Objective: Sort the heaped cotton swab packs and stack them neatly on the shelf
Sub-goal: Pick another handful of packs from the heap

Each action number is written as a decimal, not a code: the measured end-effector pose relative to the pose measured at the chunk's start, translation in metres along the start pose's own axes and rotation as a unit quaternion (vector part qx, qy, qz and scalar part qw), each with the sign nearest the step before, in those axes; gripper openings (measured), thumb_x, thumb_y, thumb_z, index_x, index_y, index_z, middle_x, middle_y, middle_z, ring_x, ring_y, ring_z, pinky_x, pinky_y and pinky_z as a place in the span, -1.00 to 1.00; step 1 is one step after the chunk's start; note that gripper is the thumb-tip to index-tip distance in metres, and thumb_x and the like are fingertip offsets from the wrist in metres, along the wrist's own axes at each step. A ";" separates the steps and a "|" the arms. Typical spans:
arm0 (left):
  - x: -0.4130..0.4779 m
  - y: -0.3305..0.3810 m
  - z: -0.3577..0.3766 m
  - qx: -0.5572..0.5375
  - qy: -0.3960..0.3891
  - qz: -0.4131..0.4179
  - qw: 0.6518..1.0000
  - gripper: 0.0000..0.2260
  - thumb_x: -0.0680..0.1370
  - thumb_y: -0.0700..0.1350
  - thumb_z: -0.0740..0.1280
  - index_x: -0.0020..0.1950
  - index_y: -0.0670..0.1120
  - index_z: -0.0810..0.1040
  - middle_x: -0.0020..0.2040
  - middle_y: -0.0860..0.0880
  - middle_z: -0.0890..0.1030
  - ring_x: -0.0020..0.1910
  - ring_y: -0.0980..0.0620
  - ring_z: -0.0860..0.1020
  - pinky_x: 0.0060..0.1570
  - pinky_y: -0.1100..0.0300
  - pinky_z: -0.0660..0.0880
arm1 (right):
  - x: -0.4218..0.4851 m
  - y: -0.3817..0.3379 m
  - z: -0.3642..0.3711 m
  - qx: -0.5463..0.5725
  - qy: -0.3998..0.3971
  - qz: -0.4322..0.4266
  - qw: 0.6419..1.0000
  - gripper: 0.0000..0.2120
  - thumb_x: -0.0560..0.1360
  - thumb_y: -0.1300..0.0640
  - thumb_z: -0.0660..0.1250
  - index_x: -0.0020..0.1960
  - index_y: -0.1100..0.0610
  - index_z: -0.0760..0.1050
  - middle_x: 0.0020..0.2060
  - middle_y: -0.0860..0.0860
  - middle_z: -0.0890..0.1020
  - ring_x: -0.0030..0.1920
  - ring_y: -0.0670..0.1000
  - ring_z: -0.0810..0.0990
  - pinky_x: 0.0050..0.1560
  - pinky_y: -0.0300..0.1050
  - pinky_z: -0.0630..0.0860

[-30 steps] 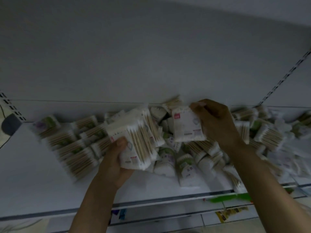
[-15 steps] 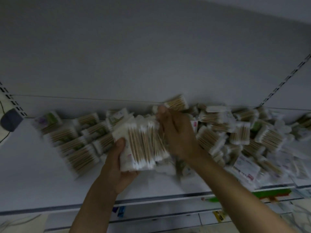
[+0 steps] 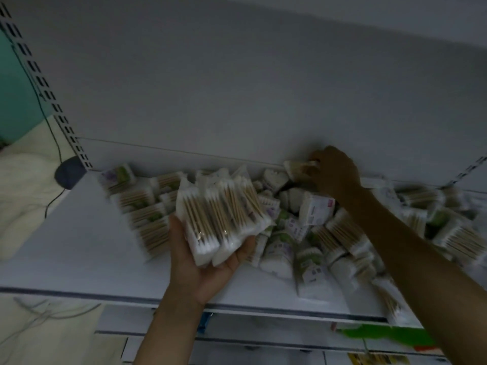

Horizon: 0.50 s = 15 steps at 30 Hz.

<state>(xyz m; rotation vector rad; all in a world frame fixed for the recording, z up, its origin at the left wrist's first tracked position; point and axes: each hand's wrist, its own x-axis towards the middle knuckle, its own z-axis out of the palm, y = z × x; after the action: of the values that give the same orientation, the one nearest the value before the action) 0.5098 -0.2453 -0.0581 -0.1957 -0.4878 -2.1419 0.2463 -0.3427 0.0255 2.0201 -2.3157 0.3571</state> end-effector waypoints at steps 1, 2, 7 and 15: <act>-0.001 0.000 0.000 0.002 0.000 0.003 1.000 -0.41 0.63 0.22 0.01 0.53 -0.13 0.21 0.53 -0.16 0.23 0.53 -0.14 0.13 0.46 -0.07 -0.05 | -0.004 -0.003 -0.004 0.001 0.030 -0.018 0.999 -0.77 0.55 0.10 0.29 0.14 0.18 0.55 0.12 0.21 0.46 0.09 0.23 0.50 0.00 -0.03 0.39; -0.003 0.001 -0.002 -0.002 0.001 -0.003 1.000 -0.41 0.63 0.22 -0.03 0.54 -0.13 0.21 0.53 -0.15 0.23 0.53 -0.13 0.13 0.46 -0.06 -0.05 | -0.009 -0.005 -0.009 0.016 0.070 -0.047 0.996 -0.79 0.54 0.11 0.30 0.12 0.18 0.56 0.08 0.21 0.46 0.01 0.24 0.52 -0.05 -0.02 0.42; -0.003 0.007 -0.010 -0.051 -0.010 -0.045 0.998 -0.28 0.57 0.33 -0.20 0.53 -0.10 0.24 0.52 -0.15 0.24 0.53 -0.17 0.11 0.46 -0.23 -0.26 | -0.043 -0.012 -0.030 0.169 0.153 -0.264 0.937 -0.85 0.47 0.31 0.31 0.02 0.27 0.58 0.04 0.21 0.51 -0.03 0.10 0.56 -0.02 -0.02 0.57; -0.003 0.003 -0.005 -0.088 0.190 -0.033 0.977 -0.21 0.40 0.16 0.48 0.54 -0.01 0.24 0.50 -0.10 0.31 0.45 -0.23 0.30 0.25 -0.40 0.32 | -0.092 -0.027 -0.043 0.402 0.041 -0.272 0.873 -0.85 0.44 0.20 0.30 -0.12 0.05 0.64 0.06 0.20 0.51 0.13 0.03 0.54 0.14 -0.16 0.49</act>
<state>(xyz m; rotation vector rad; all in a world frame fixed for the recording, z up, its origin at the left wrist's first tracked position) 0.5144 -0.2472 -0.0630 0.1341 -0.0831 -2.2182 0.2812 -0.2474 0.0536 2.7730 -1.5261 1.4997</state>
